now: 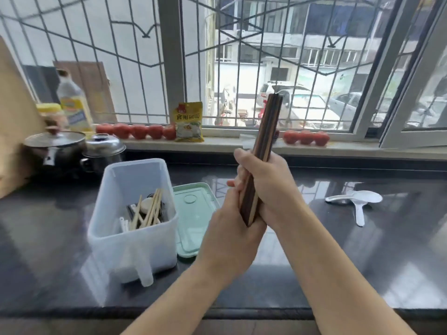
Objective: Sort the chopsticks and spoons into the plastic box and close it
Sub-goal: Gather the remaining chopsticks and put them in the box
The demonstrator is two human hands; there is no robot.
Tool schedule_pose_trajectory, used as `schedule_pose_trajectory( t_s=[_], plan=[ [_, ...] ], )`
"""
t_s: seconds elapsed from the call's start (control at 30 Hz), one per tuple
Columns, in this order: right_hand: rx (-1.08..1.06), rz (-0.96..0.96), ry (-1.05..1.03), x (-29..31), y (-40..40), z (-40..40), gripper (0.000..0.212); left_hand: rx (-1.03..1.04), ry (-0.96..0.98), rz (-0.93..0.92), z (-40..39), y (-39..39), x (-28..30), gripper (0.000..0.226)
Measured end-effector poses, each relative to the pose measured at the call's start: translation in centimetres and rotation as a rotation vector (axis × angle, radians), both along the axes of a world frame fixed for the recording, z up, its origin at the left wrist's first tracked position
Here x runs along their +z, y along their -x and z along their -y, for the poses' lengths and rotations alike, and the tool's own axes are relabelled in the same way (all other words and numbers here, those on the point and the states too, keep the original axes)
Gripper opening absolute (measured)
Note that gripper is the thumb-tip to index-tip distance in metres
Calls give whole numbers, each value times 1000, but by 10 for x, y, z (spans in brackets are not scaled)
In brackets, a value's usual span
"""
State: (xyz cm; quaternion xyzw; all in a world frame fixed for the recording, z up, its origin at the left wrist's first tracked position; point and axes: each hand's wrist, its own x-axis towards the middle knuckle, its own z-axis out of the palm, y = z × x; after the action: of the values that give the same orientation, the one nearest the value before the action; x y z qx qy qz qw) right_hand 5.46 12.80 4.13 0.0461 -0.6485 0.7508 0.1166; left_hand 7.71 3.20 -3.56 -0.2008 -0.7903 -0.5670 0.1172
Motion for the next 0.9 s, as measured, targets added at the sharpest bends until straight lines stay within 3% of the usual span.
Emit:
schedule_pose_trajectory(
  t_s=[0.1,0.2,0.27,0.37,0.43,0.7,0.8,0.9],
  plan=[
    [164,-24,37,34,1,81,21,65,-64,-1,80,-7,44,26],
    [535,6,-38,52,5,148,50,124,-257,153,162,-16,64,20],
    [638,37,-140,47,7,176,55,118,-415,286,210,-31,65,18],
    [630,22,-291,21,3,209,28,52,-600,400,258,-53,58,21],
    [631,-35,-345,5,-1,228,16,15,-617,401,276,-58,50,23],
    [649,132,-293,8,6,229,14,-38,-529,429,287,-43,44,26],
    [554,153,-348,9,4,226,12,-32,-531,433,279,-36,40,18],
    [346,50,-403,13,4,223,12,11,-515,415,270,-31,36,16]
  ],
)
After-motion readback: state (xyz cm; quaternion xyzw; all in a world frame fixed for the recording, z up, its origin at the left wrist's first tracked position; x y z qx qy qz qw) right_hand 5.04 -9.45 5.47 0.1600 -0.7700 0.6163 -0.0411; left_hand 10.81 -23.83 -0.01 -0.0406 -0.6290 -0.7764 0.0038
